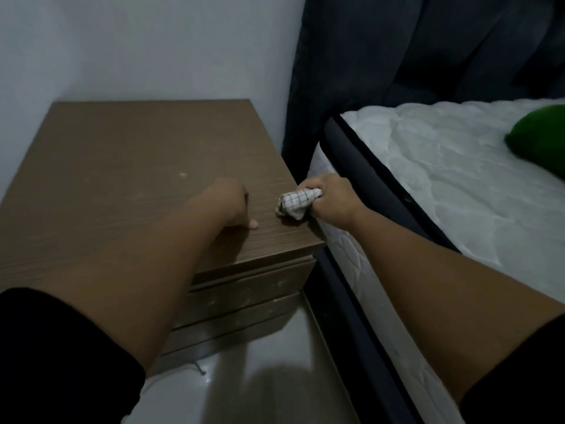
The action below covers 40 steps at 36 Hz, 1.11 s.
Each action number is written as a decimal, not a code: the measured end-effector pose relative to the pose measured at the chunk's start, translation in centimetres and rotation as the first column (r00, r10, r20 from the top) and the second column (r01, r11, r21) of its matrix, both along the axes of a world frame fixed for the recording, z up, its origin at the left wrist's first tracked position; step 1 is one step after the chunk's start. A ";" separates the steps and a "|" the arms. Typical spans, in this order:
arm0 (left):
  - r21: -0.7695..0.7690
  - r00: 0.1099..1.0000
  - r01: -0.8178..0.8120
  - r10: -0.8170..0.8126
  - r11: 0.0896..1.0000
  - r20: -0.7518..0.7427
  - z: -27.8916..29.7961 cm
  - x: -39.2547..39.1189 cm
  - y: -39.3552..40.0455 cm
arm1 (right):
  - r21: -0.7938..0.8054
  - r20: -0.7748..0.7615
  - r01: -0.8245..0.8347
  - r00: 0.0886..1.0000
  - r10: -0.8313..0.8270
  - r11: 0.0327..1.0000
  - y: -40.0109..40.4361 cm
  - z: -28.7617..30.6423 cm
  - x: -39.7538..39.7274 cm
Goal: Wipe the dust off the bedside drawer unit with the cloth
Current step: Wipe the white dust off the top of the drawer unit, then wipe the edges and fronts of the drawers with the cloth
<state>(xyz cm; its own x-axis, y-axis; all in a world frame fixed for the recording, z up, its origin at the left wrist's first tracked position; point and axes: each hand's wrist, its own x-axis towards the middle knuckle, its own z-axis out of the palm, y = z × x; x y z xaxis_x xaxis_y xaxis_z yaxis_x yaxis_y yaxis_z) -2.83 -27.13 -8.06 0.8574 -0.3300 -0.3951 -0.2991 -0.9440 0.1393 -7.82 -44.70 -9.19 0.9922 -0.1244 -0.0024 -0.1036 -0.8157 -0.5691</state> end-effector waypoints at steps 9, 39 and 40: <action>0.051 0.983 0.092 -0.099 0.994 0.154 -1.7 1.6 0.3 | -0.107 0.082 -0.036 0.996 0.045 0.994 0.1 -2.0 0.5; -0.234 0.912 -0.179 0.250 0.956 0.326 -3.1 -9.8 16.7 | 0.025 0.552 0.282 0.796 -0.248 0.959 11.2 -8.7 -9.6; -0.241 0.905 -0.194 0.268 0.951 0.330 -3.2 -9.9 17.8 | 0.019 0.553 0.285 0.796 -0.248 0.958 12.1 -8.7 -9.7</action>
